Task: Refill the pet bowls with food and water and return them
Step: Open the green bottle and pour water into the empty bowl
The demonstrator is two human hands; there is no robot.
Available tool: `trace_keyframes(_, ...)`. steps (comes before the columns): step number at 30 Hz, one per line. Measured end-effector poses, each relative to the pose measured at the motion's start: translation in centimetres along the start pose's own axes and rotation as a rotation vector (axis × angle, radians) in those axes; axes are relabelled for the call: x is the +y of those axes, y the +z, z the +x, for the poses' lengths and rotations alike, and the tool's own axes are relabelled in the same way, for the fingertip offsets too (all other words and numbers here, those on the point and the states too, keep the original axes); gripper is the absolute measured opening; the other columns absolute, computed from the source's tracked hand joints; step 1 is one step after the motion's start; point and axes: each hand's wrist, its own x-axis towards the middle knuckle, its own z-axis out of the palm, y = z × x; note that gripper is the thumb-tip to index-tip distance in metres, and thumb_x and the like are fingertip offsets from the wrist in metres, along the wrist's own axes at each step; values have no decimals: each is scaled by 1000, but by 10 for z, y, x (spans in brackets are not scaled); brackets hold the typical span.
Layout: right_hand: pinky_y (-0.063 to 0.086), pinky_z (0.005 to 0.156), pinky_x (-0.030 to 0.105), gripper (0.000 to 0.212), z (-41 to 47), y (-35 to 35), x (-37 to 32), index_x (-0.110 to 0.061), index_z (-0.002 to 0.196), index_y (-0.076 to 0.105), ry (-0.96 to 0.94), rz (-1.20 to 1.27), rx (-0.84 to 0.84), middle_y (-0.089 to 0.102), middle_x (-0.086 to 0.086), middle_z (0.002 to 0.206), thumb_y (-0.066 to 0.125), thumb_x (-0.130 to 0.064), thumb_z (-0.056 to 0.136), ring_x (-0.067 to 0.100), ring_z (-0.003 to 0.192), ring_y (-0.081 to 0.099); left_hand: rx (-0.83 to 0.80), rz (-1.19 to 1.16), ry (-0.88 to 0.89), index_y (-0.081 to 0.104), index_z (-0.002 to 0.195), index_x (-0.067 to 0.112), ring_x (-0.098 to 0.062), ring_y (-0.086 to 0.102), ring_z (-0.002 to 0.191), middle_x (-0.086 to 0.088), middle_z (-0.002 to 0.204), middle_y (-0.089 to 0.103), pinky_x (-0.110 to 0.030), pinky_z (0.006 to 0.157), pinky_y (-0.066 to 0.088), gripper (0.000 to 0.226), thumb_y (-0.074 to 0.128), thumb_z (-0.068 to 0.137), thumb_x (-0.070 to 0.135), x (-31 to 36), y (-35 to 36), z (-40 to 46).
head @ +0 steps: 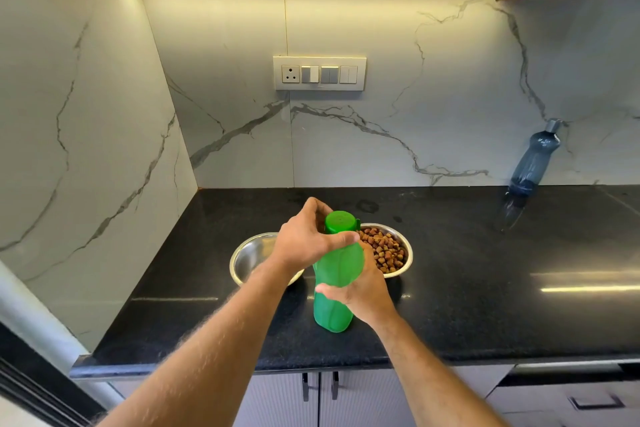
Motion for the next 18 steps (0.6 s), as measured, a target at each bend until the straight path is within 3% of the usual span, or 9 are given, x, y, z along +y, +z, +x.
trace_keyframes(3, 53, 81, 9, 103, -1, -1, -3, -30, 136, 43, -2, 2, 0, 67, -15, 116, 99, -43, 50, -7, 105, 63, -45, -23, 103, 51, 128, 49, -11, 64, 102, 15, 117, 65, -32, 90, 52, 70, 69, 61, 59, -4, -4, -2)
trace_keyframes(5, 53, 81, 10, 102, -2, 0, -3, -32, 135, 42, -2, 0, 0, 67, -15, 115, 100, -39, 52, -5, 106, 64, -82, 12, 146, 53, 129, 57, -9, 63, 106, 17, 122, 64, -31, 94, 50, 67, 64, 65, 44, -5, -9, -3)
trace_keyframes(8, 53, 80, 9, 100, -2, 0, -4, -32, 133, 43, 1, -6, 5, 67, -16, 114, 101, -38, 52, -6, 105, 64, -16, 52, 91, 59, 111, 47, -9, 67, 94, 18, 103, 69, -24, 79, 53, 49, 71, 63, 52, -4, -5, -2)
trace_keyframes(10, 55, 81, 13, 100, -3, -1, -5, -30, 134, 43, 8, -12, 1, 67, -14, 115, 100, -39, 52, -5, 104, 65, 24, 68, 53, 52, 104, 41, -5, 66, 86, 18, 97, 67, -21, 69, 50, 58, 76, 59, 68, -2, -1, -3)
trace_keyframes(12, 55, 81, 14, 101, -4, -1, -5, -29, 135, 43, 12, -10, 3, 67, -14, 115, 100, -40, 52, -5, 104, 65, 12, 80, 84, 50, 114, 46, -5, 65, 90, 17, 104, 66, -21, 72, 49, 65, 74, 59, 72, -2, -1, -2)
trace_keyframes(14, 54, 79, 11, 102, -3, -1, -5, -30, 135, 43, 11, -7, 8, 67, -15, 114, 99, -40, 51, -6, 104, 64, -52, 138, 143, 48, 129, 60, -10, 62, 100, 15, 117, 62, -25, 84, 49, 70, 69, 63, 63, 0, -7, 0)
trace_keyframes(16, 55, 80, 14, 102, -3, -1, -5, -33, 135, 42, 11, -13, 3, 67, -14, 114, 99, -42, 51, -6, 104, 64, -105, 161, 142, 55, 126, 58, -13, 61, 104, 16, 121, 59, -25, 82, 48, 64, 67, 63, 53, 1, -10, 5)
trace_keyframes(18, 57, 84, 19, 103, -3, -1, -5, -33, 135, 41, 12, -17, 0, 66, -13, 115, 98, -45, 50, -3, 104, 64, -90, 138, 71, 59, 112, 45, -12, 64, 98, 16, 111, 63, -21, 73, 46, 57, 72, 58, 62, 3, -8, 8)
